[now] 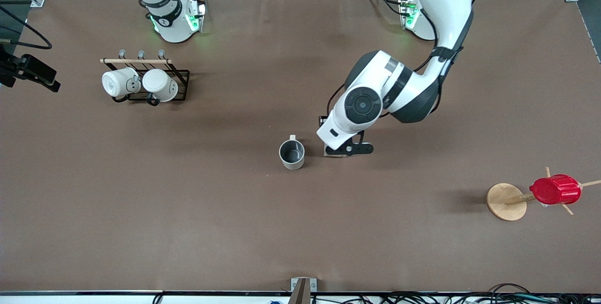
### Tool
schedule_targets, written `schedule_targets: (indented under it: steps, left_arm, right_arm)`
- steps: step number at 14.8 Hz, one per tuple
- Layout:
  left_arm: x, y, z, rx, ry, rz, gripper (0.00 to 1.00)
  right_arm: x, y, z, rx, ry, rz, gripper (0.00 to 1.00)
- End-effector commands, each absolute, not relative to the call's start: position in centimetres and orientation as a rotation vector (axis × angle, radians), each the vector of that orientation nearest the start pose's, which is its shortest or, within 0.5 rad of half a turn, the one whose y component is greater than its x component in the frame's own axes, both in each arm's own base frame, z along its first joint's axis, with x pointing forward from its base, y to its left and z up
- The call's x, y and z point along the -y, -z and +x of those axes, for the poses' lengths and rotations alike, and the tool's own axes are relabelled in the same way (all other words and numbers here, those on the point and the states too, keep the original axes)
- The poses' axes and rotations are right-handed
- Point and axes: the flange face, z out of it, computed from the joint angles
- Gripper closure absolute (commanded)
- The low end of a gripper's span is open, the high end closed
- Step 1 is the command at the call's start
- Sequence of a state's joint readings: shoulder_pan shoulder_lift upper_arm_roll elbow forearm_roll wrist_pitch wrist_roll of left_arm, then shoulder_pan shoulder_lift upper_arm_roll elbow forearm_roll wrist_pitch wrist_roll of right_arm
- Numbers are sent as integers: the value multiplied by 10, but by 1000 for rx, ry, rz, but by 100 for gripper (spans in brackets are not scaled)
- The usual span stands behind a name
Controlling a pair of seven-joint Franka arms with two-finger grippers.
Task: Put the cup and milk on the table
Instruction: 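Carry the milk carton with the left gripper beside the white mug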
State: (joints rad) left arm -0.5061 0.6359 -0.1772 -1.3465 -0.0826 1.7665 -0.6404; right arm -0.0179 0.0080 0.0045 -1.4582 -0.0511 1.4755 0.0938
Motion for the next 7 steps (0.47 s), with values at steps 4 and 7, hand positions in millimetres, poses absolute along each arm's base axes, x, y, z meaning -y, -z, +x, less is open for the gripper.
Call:
schedule_targets:
  steps: [4,7]
  left_arm:
    - [449,-329,578,41,-407,-3111,39]
    - [452,-330,577,28,-387,-3102,37]
  right_arm:
    - [13,-667,546,-168,25,-3158,0]
    - [13,-666,546,-168,21,-3158,0]
